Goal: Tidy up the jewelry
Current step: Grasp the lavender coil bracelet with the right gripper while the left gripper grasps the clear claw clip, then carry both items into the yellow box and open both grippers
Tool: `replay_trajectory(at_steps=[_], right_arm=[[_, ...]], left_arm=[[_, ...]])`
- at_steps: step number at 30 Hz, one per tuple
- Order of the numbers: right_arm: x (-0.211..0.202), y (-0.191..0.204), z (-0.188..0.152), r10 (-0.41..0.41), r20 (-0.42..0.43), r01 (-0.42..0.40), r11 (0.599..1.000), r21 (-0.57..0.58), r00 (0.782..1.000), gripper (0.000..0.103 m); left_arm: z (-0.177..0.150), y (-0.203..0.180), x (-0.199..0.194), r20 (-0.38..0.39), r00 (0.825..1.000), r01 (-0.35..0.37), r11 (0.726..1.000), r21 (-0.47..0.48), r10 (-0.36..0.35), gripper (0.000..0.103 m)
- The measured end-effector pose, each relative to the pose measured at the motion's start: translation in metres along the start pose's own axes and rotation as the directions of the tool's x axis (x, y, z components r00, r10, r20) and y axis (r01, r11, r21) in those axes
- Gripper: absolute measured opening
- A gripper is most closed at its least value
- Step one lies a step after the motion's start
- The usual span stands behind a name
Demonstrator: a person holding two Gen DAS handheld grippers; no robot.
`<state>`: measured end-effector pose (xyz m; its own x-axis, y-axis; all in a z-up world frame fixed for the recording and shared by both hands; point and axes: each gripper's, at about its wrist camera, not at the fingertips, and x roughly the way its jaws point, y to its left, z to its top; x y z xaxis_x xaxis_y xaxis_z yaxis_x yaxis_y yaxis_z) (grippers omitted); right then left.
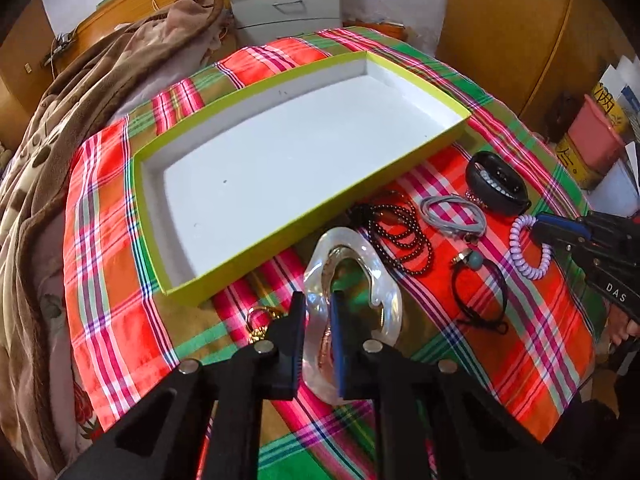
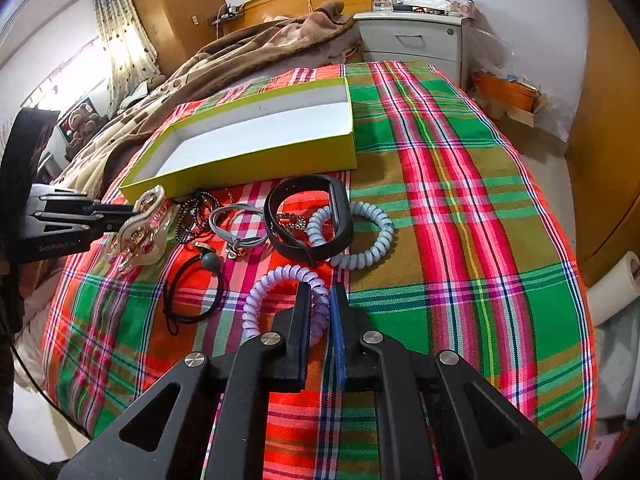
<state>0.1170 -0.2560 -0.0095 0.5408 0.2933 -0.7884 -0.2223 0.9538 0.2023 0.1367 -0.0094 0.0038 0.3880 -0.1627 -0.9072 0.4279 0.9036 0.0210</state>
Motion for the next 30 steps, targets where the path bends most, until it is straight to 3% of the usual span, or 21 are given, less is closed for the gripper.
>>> replay_trajectory(at_steps=[7, 13, 24, 30], right_arm=[[-0.003, 0.001, 0.001, 0.003, 0.013, -0.003, 1.0, 0.013, 1.0, 0.01], [-0.01, 0.001, 0.005, 0.003, 0.033, -0.004, 1.0, 0.017, 0.999, 0.01], [-0.027, 0.002, 0.018, 0.018, 0.084, -0.021, 0.999, 0.033, 0.996, 0.01], [-0.036, 0.006, 0.042, 0.028, 0.133, -0.031, 0.999, 0.02, 0.991, 0.01]], left_arm=[[-0.003, -0.005, 0.013, -0.039, 0.999, -0.018, 1.0, -0.002, 0.018, 0.015], [-0.006, -0.009, 0.011, -0.021, 0.999, -0.026, 1.0, -0.01, 0.026, 0.013], [-0.002, -0.004, -0.021, 0.047, 0.999, 0.008, 0.998, -0.069, -0.004, 0.012], [0.008, 0.009, -0.039, 0.088, 0.996, 0.024, 0.993, -0.113, -0.014, 0.012]])
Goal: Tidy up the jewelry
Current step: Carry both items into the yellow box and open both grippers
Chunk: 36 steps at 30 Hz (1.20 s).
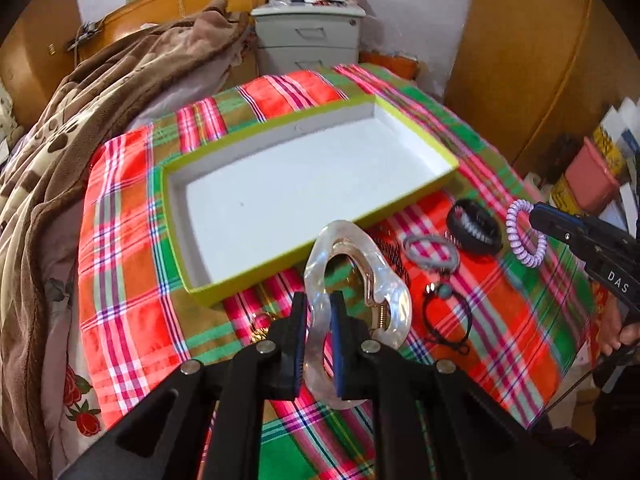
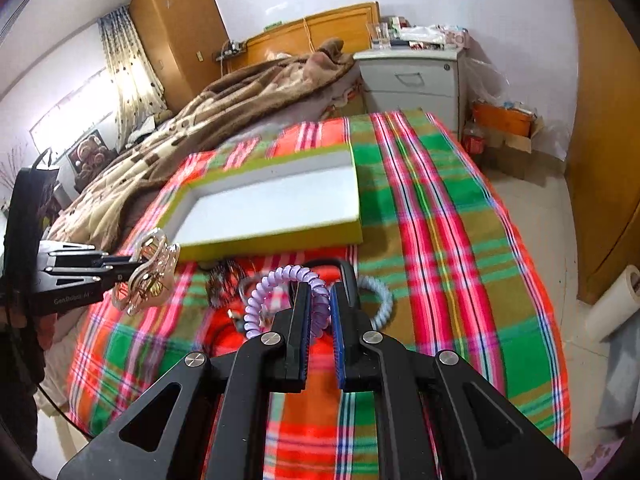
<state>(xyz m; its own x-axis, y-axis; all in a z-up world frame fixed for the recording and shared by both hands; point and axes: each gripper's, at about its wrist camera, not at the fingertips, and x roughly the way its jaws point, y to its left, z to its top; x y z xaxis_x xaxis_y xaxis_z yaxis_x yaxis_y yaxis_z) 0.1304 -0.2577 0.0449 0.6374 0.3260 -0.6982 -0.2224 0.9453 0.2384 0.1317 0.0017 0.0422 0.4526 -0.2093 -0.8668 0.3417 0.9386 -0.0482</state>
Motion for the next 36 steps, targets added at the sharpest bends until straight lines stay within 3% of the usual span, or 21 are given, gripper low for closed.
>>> replay_trajectory(at_steps=[11, 19, 26, 36], right_arm=[[0.042, 0.0, 0.066, 0.02, 0.007, -0.02, 1.0, -0.003, 1.0, 0.01], [0.099, -0.009, 0.105, 0.035, -0.056, -0.034, 0.999, 0.012, 0.998, 0.01], [0.147, -0.013, 0.119, 0.009, -0.129, -0.01, 1.0, -0.01, 0.992, 0.01], [0.182, -0.007, 0.126, -0.053, -0.176, 0.035, 0.994, -0.102, 0.983, 0.01]], left_arm=[[0.033, 0.03, -0.001, 0.048, 0.999, -0.002, 0.995, -0.1, 0.007, 0.012], [0.064, 0.057, 0.024, 0.062, 0.998, 0.015, 0.982, -0.187, -0.003, 0.012], [0.084, 0.075, 0.051, 0.048, 0.999, 0.002, 0.975, -0.224, 0.009, 0.012], [0.092, 0.083, 0.085, -0.007, 1.0, -0.019, 0.973, -0.231, 0.018, 0.012]])
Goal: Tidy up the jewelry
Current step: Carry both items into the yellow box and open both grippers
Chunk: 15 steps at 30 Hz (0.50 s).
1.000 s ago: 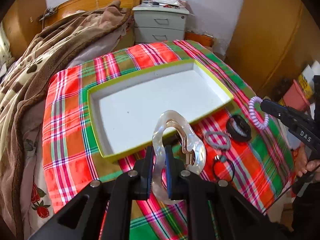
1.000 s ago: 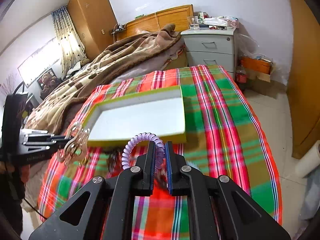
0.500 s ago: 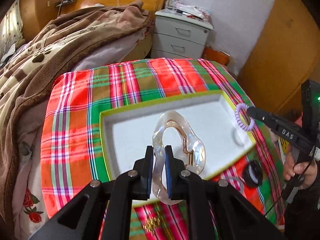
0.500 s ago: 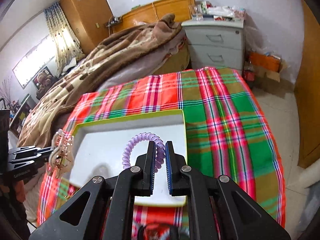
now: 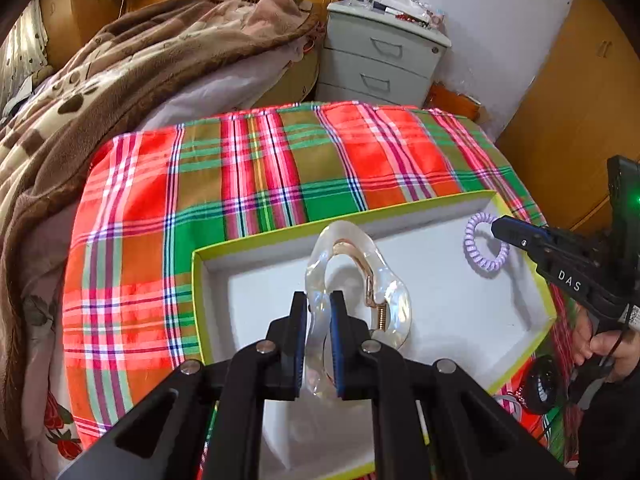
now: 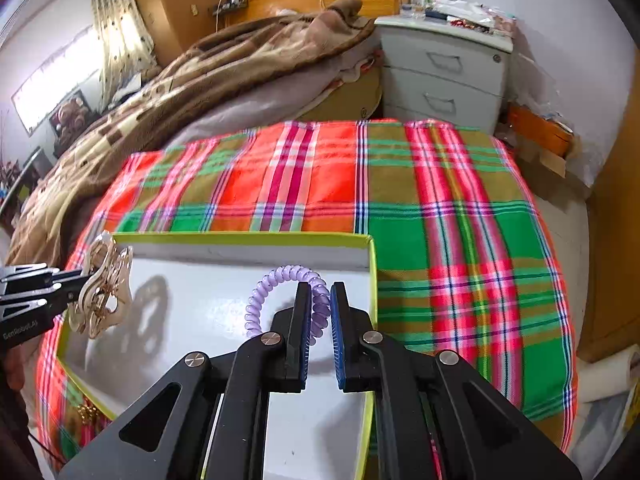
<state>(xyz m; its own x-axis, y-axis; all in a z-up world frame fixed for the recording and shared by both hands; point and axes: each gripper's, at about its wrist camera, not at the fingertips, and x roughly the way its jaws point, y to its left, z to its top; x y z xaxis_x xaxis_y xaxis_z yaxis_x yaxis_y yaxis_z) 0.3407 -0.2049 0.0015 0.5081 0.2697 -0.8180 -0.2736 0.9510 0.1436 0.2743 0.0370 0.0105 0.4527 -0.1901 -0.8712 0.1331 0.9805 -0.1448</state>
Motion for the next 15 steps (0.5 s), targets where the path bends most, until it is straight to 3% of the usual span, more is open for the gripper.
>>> replay_trajectory(at_steps=[15], right_arm=[[0.016, 0.009, 0.0, -0.061, -0.033, 0.059, 0.996, -0.072, 0.998, 0.01]], left_arm=[[0.002, 0.003, 0.014, -0.024, 1.0, -0.016, 1.0, -0.018, 0.015, 0.013]])
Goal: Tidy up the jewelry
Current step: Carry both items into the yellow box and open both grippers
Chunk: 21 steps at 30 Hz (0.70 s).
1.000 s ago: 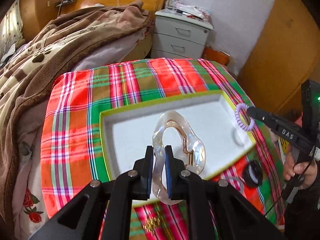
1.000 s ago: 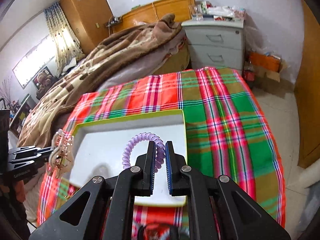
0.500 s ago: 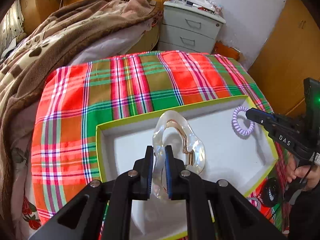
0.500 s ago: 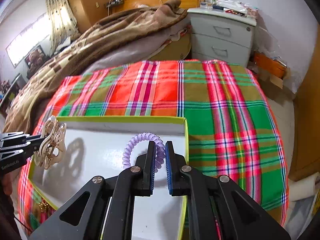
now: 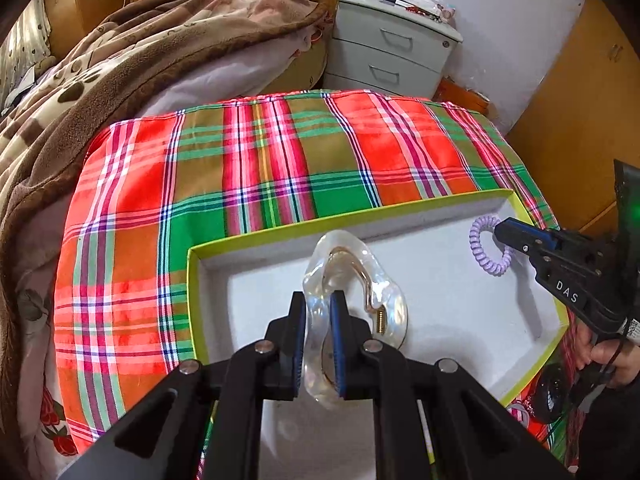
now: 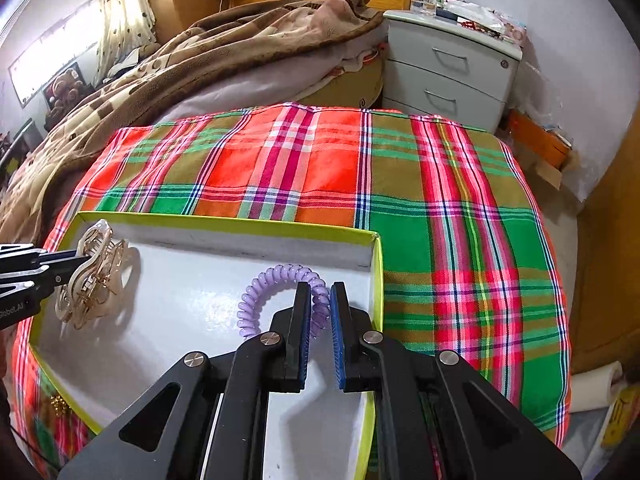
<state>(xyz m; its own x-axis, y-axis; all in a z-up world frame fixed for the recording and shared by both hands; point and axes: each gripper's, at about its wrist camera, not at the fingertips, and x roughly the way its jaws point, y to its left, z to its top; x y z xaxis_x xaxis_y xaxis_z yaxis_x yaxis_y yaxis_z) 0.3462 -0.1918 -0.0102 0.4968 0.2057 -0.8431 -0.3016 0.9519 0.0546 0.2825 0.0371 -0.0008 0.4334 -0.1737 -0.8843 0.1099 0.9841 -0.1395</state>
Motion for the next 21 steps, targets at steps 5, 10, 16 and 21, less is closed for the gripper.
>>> replay_trajectory(at_steps=[5, 10, 16, 21], right_arm=[[0.001, -0.001, 0.001, -0.002, -0.001, 0.002, 1.0, 0.004, 1.0, 0.01], [-0.003, -0.003, 0.0, 0.012, 0.013, -0.013, 1.0, 0.021, 1.0, 0.017], [-0.023, -0.005, -0.001, 0.036, 0.068, -0.038, 0.999, 0.037, 0.997, 0.031], [-0.05, -0.009, -0.009, 0.053, 0.115, -0.059, 0.997, 0.055, 0.992, 0.035]], left_arm=[[0.0, 0.0, -0.002, 0.002, 1.0, 0.013, 1.0, 0.0, -0.013, 0.028], [0.001, 0.0, -0.008, 0.016, 0.999, 0.03, 1.0, -0.009, -0.03, 0.034], [-0.003, -0.005, -0.027, 0.06, 0.997, 0.041, 0.999, 0.011, -0.041, 0.042], [-0.015, -0.01, -0.051, 0.105, 0.992, 0.067, 0.998, 0.021, -0.069, 0.043]])
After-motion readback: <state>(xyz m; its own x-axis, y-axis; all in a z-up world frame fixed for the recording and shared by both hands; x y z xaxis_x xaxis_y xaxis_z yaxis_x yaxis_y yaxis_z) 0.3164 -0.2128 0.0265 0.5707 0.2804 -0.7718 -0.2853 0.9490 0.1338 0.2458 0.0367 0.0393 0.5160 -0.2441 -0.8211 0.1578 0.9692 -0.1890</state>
